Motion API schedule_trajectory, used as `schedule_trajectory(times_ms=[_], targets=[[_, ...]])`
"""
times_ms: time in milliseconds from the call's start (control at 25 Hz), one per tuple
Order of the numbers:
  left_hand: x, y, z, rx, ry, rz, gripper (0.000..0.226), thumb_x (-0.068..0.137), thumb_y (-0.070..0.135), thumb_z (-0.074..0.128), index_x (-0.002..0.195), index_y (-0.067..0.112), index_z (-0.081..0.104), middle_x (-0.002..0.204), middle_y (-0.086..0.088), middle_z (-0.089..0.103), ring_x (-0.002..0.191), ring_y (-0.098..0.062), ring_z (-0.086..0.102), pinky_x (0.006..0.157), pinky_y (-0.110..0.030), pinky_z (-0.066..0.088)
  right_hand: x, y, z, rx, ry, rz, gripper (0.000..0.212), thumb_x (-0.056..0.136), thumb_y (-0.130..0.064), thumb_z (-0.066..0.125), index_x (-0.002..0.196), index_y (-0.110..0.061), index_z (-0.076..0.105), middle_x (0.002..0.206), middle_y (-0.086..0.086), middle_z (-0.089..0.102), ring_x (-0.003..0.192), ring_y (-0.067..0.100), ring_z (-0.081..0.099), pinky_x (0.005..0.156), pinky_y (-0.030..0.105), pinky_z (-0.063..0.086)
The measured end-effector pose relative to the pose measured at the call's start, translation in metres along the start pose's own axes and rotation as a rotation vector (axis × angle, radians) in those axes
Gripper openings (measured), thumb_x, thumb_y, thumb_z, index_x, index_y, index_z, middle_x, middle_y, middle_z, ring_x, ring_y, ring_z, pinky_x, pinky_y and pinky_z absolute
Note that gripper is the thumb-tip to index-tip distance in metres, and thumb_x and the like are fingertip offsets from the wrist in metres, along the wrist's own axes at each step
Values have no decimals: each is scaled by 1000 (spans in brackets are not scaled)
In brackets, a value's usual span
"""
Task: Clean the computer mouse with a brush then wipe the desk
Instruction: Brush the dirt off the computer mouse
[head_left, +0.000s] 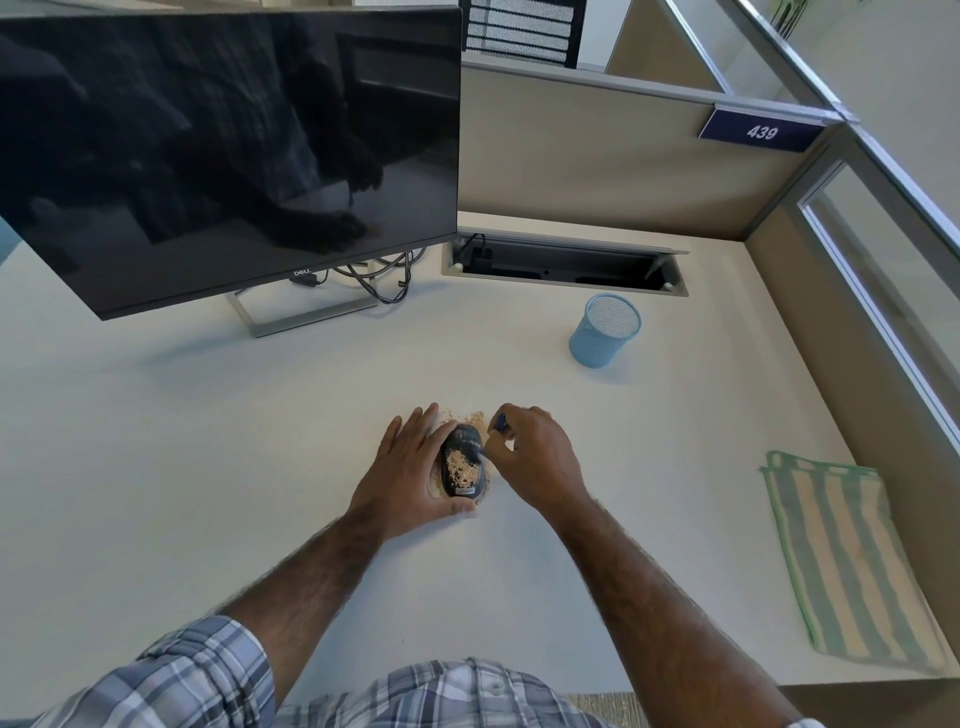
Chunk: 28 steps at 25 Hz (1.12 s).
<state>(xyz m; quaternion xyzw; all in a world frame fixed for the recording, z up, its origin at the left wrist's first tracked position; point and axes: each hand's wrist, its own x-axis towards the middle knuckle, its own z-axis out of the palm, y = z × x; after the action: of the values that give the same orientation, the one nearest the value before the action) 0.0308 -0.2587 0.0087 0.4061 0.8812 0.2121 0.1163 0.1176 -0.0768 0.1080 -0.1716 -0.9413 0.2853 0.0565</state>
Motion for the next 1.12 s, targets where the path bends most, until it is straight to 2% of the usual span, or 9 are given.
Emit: schedule_trajectory(times_ms=[120,280,440,560,720,800,960,1120], targets=[[0,-1,1,2,4,2,118,70,92,54,160,26,17,173,-1,1,159,-18,-5,128,-43,-4,4,0,-1,14,-10,-10,14,97,-25,56,101,-22,69,93,-5,70,92,14,56,73,35,50],[1,-2,2,3,5,1,119,70,92,54,161,25,17,173,-1,1,159,-19,-5,128,-44,-3,6,3,0,12,-13,25,11,92,-24,56,92,-19,66,84,-3,67,85,16,56,71,40,53],[1,-1,2,14,2,2,119,70,93,53,161,26,16,172,-1,2,159,-19,-4,129,-43,-3,7,2,0,36,-39,-10,13,95,-26,56,100,-26,69,92,-8,70,92,10,53,72,33,48],[1,-1,2,7,-4,-2,119,70,94,52,161,26,15,173,-1,0,159,-19,-5,129,-44,-3,8,2,1,39,-31,9,10,91,-27,56,90,-24,66,83,-7,67,87,12,53,70,37,51],[0,-2,2,16,0,3,119,71,93,53,161,25,15,173,-1,0,159,-19,-5,129,-45,-3,10,-2,1,28,-61,-35,13,94,-26,57,99,-26,69,87,-11,67,91,10,53,68,29,46],[0,-1,2,-1,3,2,119,71,93,53,161,25,16,173,-1,1,159,-19,-5,129,-45,-2,10,-2,1,7,-33,-15,9,91,-24,58,91,-23,67,79,-10,63,87,14,55,64,30,46],[0,-1,2,-1,7,2,118,71,92,54,161,26,16,173,-2,2,159,-19,-3,129,-46,0,11,-2,1,4,-23,4,14,94,-24,56,98,-22,69,89,-6,69,89,14,55,70,35,50],[0,-1,0,6,-4,1,119,71,92,54,161,26,15,173,-2,0,159,-19,-5,129,-47,0,9,1,2,-17,10,36,11,92,-22,57,93,-18,67,84,-4,67,85,17,57,69,37,52]])
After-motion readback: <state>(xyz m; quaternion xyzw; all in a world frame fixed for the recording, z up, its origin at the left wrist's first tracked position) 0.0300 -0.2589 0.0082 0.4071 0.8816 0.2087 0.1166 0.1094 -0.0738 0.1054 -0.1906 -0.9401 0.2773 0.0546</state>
